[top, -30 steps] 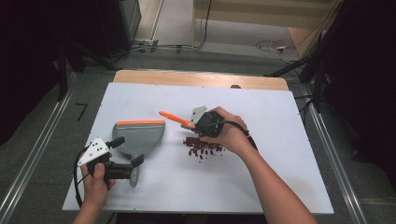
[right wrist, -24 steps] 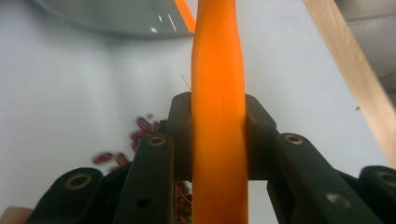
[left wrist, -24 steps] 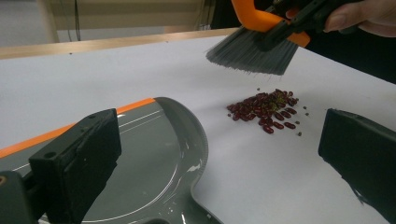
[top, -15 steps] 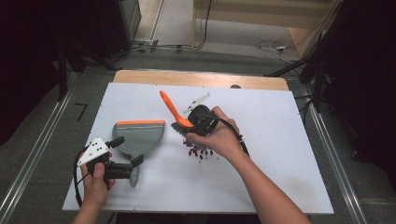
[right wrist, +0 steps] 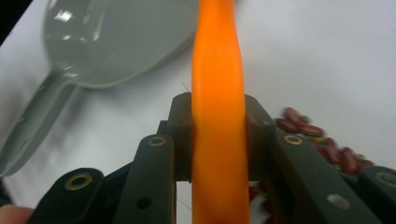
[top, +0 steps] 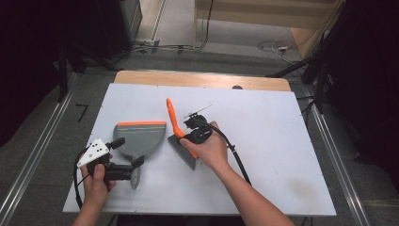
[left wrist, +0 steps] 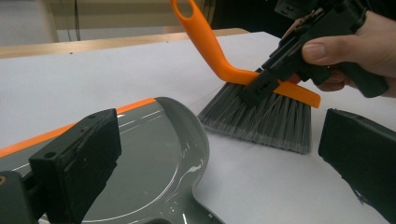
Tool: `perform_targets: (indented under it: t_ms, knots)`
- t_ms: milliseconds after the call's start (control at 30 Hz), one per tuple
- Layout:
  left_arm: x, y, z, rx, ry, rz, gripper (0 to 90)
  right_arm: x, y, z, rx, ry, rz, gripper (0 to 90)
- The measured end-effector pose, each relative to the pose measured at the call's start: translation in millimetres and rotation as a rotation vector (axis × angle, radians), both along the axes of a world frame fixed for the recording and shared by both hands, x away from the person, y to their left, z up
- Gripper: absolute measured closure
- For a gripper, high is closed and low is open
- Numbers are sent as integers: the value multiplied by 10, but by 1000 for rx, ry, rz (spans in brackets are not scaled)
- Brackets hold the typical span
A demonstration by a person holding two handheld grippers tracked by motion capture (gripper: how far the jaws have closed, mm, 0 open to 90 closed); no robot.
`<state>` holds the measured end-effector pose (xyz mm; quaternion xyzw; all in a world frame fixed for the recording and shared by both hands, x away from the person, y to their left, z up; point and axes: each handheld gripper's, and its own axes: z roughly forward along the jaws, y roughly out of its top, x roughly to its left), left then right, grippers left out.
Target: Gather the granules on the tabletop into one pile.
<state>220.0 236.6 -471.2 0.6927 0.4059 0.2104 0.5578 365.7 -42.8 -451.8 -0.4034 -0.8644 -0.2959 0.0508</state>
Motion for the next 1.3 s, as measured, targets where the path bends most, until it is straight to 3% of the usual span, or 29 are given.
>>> perform_targets:
  t_ms: [100, 433, 1300]
  knots:
    - [-3, -7, 3, -1, -3, -2, 0, 84, -157, -84, 16, 0, -80, 689]
    - [-8, -35, 1, 4, -2, -9, 0, 106, -394, -141, 19, 6, -176, 684]
    - [-21, -39, -2, 9, 0, -9, 0, 207, -951, -170, 4, -13, -278, 674]
